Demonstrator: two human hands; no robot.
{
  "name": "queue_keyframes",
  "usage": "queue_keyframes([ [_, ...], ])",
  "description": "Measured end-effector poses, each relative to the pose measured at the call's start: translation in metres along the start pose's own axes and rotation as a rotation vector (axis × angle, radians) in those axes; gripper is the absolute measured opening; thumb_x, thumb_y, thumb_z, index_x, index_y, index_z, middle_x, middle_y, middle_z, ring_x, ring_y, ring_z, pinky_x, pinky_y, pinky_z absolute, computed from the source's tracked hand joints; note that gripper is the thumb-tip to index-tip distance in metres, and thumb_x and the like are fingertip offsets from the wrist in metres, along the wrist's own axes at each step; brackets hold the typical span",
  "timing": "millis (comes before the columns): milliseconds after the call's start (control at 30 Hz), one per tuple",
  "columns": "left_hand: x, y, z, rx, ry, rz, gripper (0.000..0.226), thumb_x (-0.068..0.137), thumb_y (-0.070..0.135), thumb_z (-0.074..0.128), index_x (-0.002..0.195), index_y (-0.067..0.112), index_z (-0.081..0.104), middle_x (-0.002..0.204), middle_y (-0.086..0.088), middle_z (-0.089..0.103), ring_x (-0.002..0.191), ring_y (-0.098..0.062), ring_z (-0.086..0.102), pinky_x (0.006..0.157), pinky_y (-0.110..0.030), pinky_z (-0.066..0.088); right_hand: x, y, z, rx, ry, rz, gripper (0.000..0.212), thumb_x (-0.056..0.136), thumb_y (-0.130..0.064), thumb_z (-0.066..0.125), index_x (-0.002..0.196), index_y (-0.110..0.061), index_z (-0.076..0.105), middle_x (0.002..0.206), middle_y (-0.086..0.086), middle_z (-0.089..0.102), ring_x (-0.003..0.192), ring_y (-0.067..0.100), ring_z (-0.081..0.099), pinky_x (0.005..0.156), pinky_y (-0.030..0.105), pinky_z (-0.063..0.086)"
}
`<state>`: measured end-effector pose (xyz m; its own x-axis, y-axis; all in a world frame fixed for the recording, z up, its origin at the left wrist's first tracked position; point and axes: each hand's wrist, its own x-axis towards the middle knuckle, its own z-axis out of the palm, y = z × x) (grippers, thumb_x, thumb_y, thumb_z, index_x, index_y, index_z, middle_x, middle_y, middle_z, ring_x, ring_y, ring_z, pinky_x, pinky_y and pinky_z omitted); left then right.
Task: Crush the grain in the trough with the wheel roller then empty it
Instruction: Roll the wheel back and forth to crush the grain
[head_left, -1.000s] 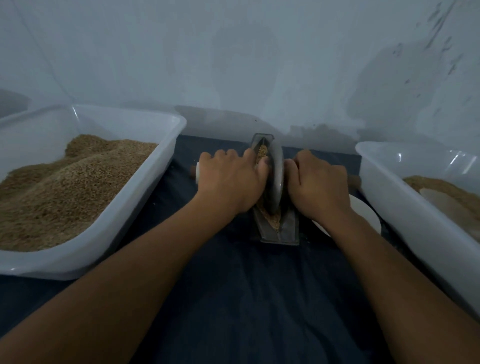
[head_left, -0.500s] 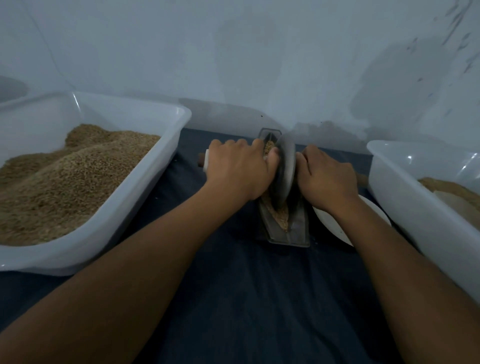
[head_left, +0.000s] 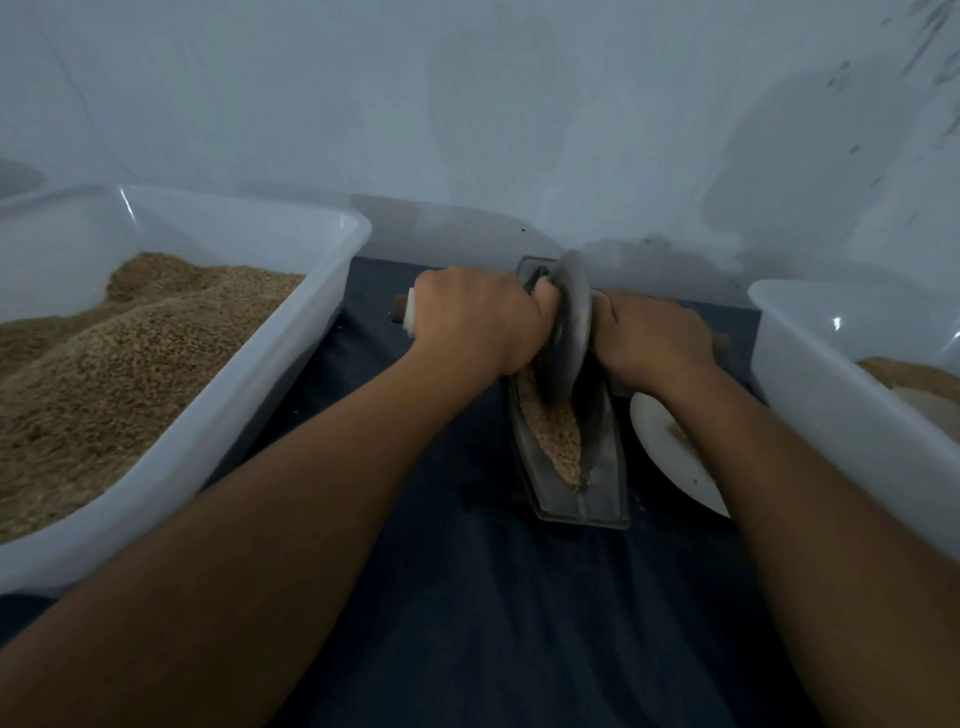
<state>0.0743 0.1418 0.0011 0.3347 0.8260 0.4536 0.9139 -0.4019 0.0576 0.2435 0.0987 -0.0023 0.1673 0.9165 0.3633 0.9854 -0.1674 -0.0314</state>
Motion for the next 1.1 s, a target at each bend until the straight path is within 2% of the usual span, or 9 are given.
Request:
queue_keyframes([
  [167,0.011,0.000,0.002,-0.037,-0.026,-0.018,0.060,0.095,0.060,0.012,0.060,0.020,0.040,0.059,-0.002,0.037,0.054,-0.022,0.035,0.062,-0.037,0.034,0.012,0.000,-0.001,0.000,-0.036,0.020,0.047,0.102,-0.044,0.019,0.088,-0.024,0.060,0.099,0.009,0.066,0.074,0.025,0.045,0.066,0.036,0.032],
  [333,0.022,0.001,0.003,-0.053,-0.011,-0.009,0.059,0.094,0.060,0.013,0.063,0.018,0.040,0.066,-0.004,0.041,0.069,-0.028,0.046,0.067,-0.040,0.043,0.021,0.003,0.002,0.032,-0.037,0.063,0.047,0.101,-0.046,0.023,0.099,-0.024,0.064,0.103,0.010,0.065,0.086,0.032,0.056,0.063,0.036,0.031],
  [433,0.027,0.001,0.003,-0.069,-0.028,-0.013,0.057,0.094,0.059,0.015,0.061,0.019,0.039,0.064,-0.004,0.040,0.071,-0.028,0.047,0.071,-0.043,0.048,0.025,0.003,0.002,0.026,-0.053,0.066,0.044,0.100,-0.047,0.024,0.096,-0.027,0.063,0.093,0.005,0.059,0.073,0.025,0.046,0.055,0.031,0.026],
  [600,0.032,0.001,0.004,-0.070,-0.023,0.000,0.053,0.096,0.056,0.017,0.061,0.021,0.037,0.062,-0.002,0.035,0.071,-0.027,0.045,0.067,-0.039,0.039,0.033,0.002,0.000,0.053,-0.085,0.063,0.043,0.100,-0.045,0.025,0.097,-0.026,0.064,0.105,0.009,0.065,0.080,0.028,0.049,0.066,0.037,0.034],
  [733,0.033,0.003,0.002,-0.056,-0.039,-0.018,0.056,0.096,0.055,0.017,0.061,0.019,0.042,0.061,-0.005,0.042,0.062,-0.026,0.046,0.073,-0.045,0.052,0.037,0.004,0.000,0.042,-0.097,0.042,0.036,0.100,-0.040,0.028,0.091,-0.026,0.060,0.107,0.009,0.065,0.080,0.028,0.048,0.066,0.039,0.035],
  [1000,0.037,0.003,0.002,-0.049,-0.049,-0.045,0.059,0.095,0.057,0.016,0.062,0.018,0.045,0.062,-0.006,0.045,0.071,-0.032,0.057,0.074,-0.046,0.054,0.044,0.003,-0.001,0.033,-0.126,0.042,0.041,0.099,-0.042,0.026,0.100,-0.027,0.064,0.116,0.009,0.065,0.084,0.027,0.049,0.071,0.039,0.038],
  [1100,0.037,0.002,0.003,-0.064,-0.028,-0.049,0.056,0.095,0.055,0.019,0.060,0.019,0.045,0.060,-0.005,0.043,0.065,-0.029,0.053,0.073,-0.047,0.054,0.042,0.002,-0.001,0.047,-0.116,0.052,0.043,0.100,-0.042,0.025,0.099,-0.026,0.064,0.108,0.007,0.064,0.081,0.027,0.048,0.068,0.038,0.037],
])
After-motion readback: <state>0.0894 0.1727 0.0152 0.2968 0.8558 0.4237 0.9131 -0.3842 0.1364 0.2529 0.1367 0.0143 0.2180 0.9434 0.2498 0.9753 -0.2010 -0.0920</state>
